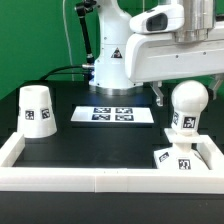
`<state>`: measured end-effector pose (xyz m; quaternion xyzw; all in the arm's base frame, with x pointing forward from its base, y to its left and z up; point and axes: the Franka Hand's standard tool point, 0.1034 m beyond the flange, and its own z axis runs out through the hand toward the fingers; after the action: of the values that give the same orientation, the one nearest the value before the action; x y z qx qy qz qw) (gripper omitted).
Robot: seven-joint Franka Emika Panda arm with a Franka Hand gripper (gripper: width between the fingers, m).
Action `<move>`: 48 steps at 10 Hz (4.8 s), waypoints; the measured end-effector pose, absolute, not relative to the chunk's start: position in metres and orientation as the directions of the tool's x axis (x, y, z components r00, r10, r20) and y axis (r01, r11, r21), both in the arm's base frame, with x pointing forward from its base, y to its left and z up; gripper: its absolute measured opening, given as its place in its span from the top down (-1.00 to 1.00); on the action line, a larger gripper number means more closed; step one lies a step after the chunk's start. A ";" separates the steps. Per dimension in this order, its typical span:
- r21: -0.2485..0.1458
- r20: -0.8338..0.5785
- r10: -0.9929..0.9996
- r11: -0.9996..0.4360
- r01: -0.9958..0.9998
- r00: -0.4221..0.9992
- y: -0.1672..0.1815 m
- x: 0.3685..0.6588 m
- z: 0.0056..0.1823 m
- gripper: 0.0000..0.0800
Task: Assemble lamp
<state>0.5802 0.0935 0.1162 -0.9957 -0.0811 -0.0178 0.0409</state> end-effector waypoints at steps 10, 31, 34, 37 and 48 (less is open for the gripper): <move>-0.081 0.050 0.139 -0.986 0.143 0.989 0.095 0.585 0.120 -0.44; -0.063 -0.122 -0.969 -0.209 -0.976 0.215 0.107 0.583 0.119 -0.45; -0.067 -0.123 -0.962 -0.238 -0.969 0.245 0.109 0.583 0.119 -0.73; -0.083 -0.099 -0.886 -0.446 -0.891 0.453 0.114 0.580 0.117 -0.75; -0.098 0.008 -0.174 -0.980 -0.173 0.985 0.101 0.578 0.113 -0.75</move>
Offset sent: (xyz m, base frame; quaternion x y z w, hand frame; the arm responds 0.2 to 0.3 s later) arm 0.0125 0.0094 0.0085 -0.0049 -0.0072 0.0007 1.0000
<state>0.5775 0.1014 0.1130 -0.9950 0.0873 -0.0083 0.0488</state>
